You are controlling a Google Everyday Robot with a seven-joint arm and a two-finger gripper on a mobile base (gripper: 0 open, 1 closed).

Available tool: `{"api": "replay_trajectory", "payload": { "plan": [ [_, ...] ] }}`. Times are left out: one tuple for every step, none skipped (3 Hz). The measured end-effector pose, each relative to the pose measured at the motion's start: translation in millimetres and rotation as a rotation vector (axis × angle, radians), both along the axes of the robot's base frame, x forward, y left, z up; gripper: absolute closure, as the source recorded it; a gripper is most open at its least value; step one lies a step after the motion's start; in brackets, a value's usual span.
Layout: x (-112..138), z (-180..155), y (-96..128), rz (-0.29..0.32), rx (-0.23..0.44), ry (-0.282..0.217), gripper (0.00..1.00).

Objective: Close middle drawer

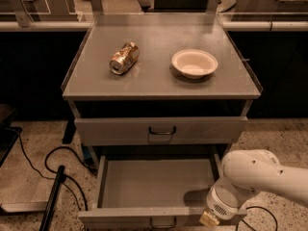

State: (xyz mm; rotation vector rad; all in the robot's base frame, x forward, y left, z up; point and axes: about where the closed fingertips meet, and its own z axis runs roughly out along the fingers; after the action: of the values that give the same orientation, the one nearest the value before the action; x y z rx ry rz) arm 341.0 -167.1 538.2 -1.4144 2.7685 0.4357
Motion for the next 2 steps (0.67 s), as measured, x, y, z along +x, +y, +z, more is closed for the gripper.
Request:
{"api": "replay_trajectory", "payload": {
  "plan": [
    [-7.3, -32.7, 7.9, -0.042, 0.027, 0.027, 1.00],
    [-2.7, -76.0, 15.0, -0.109, 0.051, 0.031, 1.00]
  ]
}}
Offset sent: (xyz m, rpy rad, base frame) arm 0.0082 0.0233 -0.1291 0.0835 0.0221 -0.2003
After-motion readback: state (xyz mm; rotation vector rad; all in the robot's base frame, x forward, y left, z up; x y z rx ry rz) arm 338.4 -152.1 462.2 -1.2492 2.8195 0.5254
